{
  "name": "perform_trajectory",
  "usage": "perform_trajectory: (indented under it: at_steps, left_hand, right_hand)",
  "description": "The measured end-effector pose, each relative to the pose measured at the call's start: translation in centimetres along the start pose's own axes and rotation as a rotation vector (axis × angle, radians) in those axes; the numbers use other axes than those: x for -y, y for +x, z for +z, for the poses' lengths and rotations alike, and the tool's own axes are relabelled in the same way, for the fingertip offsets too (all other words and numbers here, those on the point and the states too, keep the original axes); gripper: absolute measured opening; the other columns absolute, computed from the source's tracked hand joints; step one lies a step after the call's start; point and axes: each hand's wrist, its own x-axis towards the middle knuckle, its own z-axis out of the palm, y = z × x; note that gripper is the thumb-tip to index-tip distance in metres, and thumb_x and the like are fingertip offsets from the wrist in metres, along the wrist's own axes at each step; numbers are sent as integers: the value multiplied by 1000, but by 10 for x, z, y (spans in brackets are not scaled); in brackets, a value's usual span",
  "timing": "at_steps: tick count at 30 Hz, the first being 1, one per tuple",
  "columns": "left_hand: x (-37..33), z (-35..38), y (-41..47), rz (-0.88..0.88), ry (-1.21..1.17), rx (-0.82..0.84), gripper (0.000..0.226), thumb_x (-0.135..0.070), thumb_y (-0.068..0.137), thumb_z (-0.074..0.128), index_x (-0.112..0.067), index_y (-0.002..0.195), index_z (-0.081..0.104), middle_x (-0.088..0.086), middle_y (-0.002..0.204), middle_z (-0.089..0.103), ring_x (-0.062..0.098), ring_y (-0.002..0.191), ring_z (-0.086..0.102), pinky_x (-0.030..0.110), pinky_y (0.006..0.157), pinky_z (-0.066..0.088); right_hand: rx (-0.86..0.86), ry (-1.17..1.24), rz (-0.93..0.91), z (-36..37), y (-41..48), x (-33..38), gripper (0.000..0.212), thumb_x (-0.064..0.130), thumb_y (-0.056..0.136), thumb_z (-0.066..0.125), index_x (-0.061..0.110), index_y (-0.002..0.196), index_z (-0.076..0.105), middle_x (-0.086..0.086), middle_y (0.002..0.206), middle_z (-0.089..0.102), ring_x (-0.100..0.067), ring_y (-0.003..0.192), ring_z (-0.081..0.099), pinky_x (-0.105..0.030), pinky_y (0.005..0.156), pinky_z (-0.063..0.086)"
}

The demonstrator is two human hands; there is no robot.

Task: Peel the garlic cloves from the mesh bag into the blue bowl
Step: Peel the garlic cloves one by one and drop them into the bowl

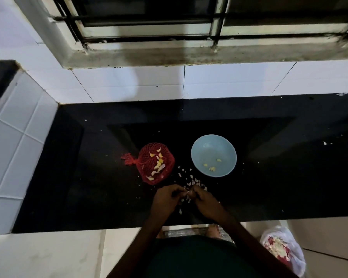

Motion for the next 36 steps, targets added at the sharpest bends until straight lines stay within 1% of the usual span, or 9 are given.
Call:
perform_trajectory:
  at_steps: [4, 6, 11, 14, 17, 24, 28, 31, 36]
  left_hand:
    - [16, -4, -2, -55, 81, -69, 11, -22, 95, 69, -30, 97, 76, -15, 89, 75, -2, 72, 68, 28, 76, 58]
    - [24, -4, -3, -107, 103, -105, 13, -22, 95, 68, -33, 96, 75, -17, 90, 74, 0, 75, 68, 31, 77, 59]
    - [27, -4, -1, -146, 101, -168, 14, -18, 96, 64, -28, 100, 73, -20, 87, 68, 4, 79, 67, 31, 79, 57]
    - [29, -3, -1, -146, 93, -167, 16, -15, 96, 63, -27, 101, 72, -15, 91, 71, 6, 82, 68, 34, 80, 58]
    - [34, -1, -1, -125, 110, -183, 16, -16, 95, 63, -27, 102, 72, -11, 96, 74, 8, 85, 68, 33, 80, 57]
    - [36, -2, 4, -144, 114, -159, 17, -17, 92, 61, -29, 100, 70, -10, 93, 73, 12, 82, 68, 37, 77, 57]
    - [40, -1, 6, -138, 104, -165, 16, -17, 92, 61, -27, 100, 71, -8, 95, 74, 15, 82, 69, 37, 77, 57]
    - [40, -2, 7, -158, 90, -158, 16, -17, 91, 62, -27, 99, 71, -7, 94, 75, 17, 82, 70, 38, 76, 57]
    - [41, -2, 8, -154, 73, -167, 16, -17, 91, 64, -27, 100, 72, -6, 96, 76, 17, 85, 70, 35, 78, 55]
  right_hand:
    - [-219, -245, -91, -7, 5, -2, 25, 33, 105, 48, 21, 84, 43, 0, 75, 57, -23, 76, 62, -32, 64, 37]
    - [-259, -411, -175, -7, 12, -2, 25, 38, 104, 46, 20, 87, 47, -4, 79, 64, -27, 77, 65, -34, 63, 41]
    - [-210, -708, -329, 12, 31, 8, 28, 40, 104, 34, 20, 107, 54, -3, 98, 70, -28, 88, 70, -38, 65, 50]
    - [-122, -792, -333, 17, 38, 10, 23, 38, 98, 46, 21, 110, 54, -3, 97, 69, -28, 83, 71, -37, 59, 50]
    - [-105, -887, -348, 17, 40, 5, 22, 39, 89, 57, 22, 103, 56, -3, 85, 69, -26, 70, 71, -33, 49, 48]
    - [-72, -983, -274, 25, 44, 17, 26, 27, 98, 46, 16, 120, 54, -9, 104, 68, -33, 88, 71, -41, 66, 55]
    - [-51, -1011, -208, 28, 43, 22, 16, 26, 91, 59, 18, 105, 58, -5, 85, 70, -28, 67, 71, -37, 53, 53]
    - [-69, -1071, -175, 30, 43, 20, 19, 27, 83, 70, 21, 97, 58, -3, 74, 67, -23, 55, 67, -33, 44, 48]
    - [-48, -1039, -160, 31, 44, 27, 22, 28, 96, 49, 20, 116, 54, -4, 100, 69, -28, 84, 72, -36, 62, 52]
